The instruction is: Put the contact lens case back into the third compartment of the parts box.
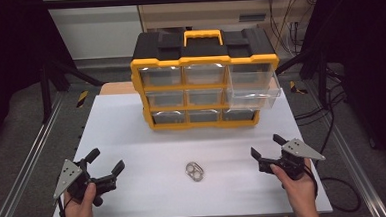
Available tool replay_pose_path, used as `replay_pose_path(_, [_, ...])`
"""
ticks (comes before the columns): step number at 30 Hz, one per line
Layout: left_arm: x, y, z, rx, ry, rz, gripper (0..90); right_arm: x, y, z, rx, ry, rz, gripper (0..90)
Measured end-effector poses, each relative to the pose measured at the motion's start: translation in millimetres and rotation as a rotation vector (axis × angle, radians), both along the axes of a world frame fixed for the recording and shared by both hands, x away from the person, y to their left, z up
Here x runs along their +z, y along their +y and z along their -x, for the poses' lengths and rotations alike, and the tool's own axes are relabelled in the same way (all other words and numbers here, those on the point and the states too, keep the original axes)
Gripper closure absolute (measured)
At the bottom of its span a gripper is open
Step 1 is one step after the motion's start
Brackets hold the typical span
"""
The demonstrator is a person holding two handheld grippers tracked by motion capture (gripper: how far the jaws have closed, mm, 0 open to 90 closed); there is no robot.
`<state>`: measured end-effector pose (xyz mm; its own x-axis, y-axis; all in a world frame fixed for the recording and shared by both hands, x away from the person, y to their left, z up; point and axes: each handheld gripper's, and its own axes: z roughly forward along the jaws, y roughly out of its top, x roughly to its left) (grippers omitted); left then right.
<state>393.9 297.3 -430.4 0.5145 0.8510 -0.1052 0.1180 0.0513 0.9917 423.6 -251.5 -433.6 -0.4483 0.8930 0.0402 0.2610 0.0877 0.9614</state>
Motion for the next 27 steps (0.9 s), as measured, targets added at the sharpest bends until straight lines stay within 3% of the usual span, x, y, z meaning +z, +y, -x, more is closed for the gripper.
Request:
replay_pose_path(2, [1.1,0.8,1.3,0.009,-0.013,-0.001,0.8,0.6,-0.1,-1.2,-0.034,0.015,-0.01,7.9])
replay_pose_path(6, [2.6,1.2,2.2,0.016,-0.03,0.003,0.8,1.6,0.2,-0.6,-0.035,0.016,-0.004,8.0])
replay_pose_path(10, [3.1,2.0,2.3,0.016,-0.036,0.023,0.7,5.1,1.9,0.3,-0.028,0.057,0.011,7.9])
replay_pose_path(11, [2.8,2.7,2.3,0.018,-0.034,0.027,0.7,7.4,3.3,-0.6,-0.014,0.101,0.022,7.0])
replay_pose_path(13, [2.6,3.3,2.3,0.018,-0.035,0.033,0.7,8.2,6.3,-1.2,-0.004,0.126,0.048,7.0])
replay_pose_path(20, [2.0,4.7,1.8,0.03,-0.04,0.037,0.6,8.3,17.4,-0.7,0.014,0.141,0.065,7.3])
replay_pose_path(27, [2.0,6.0,-0.9,0.035,-0.039,0.04,0.7,10.6,43.8,2.7,0.041,0.136,0.097,8.4])
